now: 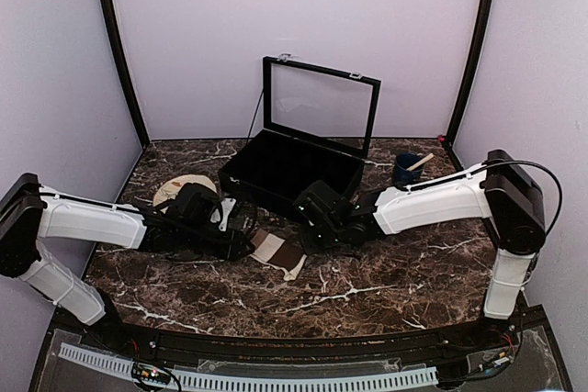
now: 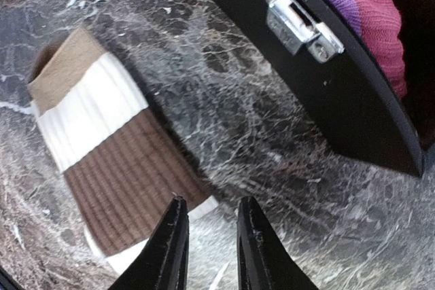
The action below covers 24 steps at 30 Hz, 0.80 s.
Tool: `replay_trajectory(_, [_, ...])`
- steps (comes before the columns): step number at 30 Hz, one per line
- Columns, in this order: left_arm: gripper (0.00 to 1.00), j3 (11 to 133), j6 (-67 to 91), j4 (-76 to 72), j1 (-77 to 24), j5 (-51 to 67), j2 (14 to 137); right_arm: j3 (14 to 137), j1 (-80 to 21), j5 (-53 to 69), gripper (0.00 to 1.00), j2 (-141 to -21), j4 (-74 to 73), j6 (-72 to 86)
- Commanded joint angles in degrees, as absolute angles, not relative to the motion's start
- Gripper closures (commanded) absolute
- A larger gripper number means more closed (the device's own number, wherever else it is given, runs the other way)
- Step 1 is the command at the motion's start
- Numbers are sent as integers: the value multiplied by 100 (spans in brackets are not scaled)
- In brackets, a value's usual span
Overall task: Roll the socks
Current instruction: Rotate the sock at the center of the board.
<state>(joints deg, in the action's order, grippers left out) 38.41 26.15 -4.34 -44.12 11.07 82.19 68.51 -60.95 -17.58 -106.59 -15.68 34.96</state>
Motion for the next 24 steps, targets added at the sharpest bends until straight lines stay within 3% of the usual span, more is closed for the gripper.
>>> replay_trajectory(1, [76,3660,3027,-304,-4507,777,8060,7167,-5899,-1627,76,-10883,-1472,3238])
replay_trajectory(10, [97,3887,3218,176,-4526,580,8572,7414,-5762,-1343,76,-11347,-1564,3145])
replay_trajectory(24, [100,4225,3256,427,-4562,502,9293,6948,-5757,-944,76,-11294,-1501,3333])
